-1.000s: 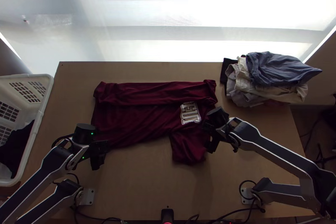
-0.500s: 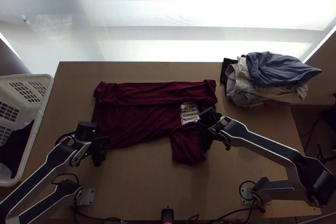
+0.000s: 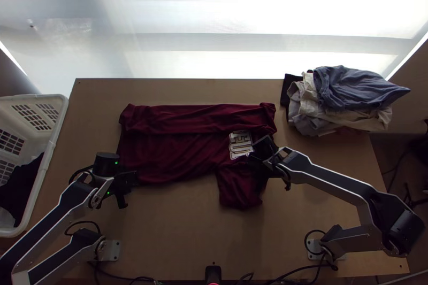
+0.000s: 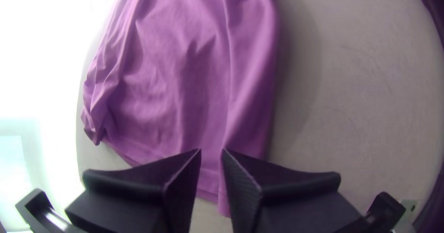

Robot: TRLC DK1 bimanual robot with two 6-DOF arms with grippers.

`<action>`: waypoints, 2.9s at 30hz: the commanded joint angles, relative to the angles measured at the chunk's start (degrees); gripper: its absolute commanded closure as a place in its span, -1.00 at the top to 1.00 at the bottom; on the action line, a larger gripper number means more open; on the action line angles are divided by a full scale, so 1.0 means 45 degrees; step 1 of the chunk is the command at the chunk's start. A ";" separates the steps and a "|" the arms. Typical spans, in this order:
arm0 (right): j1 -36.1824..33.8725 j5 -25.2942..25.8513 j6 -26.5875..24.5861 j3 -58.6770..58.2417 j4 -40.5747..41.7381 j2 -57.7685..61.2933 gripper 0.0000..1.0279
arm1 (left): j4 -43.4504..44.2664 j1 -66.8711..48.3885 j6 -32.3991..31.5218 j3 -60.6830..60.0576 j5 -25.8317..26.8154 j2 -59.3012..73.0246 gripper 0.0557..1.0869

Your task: Fold the t-shirt

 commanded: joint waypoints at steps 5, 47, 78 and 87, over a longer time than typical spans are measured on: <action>-0.0474 -0.0859 0.0000 -0.0186 -0.1947 -0.1783 -0.94 | 0.0063 0.0395 0.0056 -0.0009 0.0535 -0.1201 -0.92; -0.0630 -0.0957 -0.0156 -0.1221 -0.2494 -0.3560 -0.94 | -0.1206 0.0883 0.0603 -0.0575 0.0769 -0.0654 -0.92; -0.3227 -0.2031 0.0469 0.1826 -0.4506 -0.3717 -0.94 | -0.1772 0.3031 -0.0667 0.5694 0.2488 0.2745 -0.92; -0.4595 -0.2070 -0.0078 0.4541 -0.4467 0.0033 -0.94 | 0.0571 0.3637 -0.0491 0.7979 0.2410 0.6944 -0.92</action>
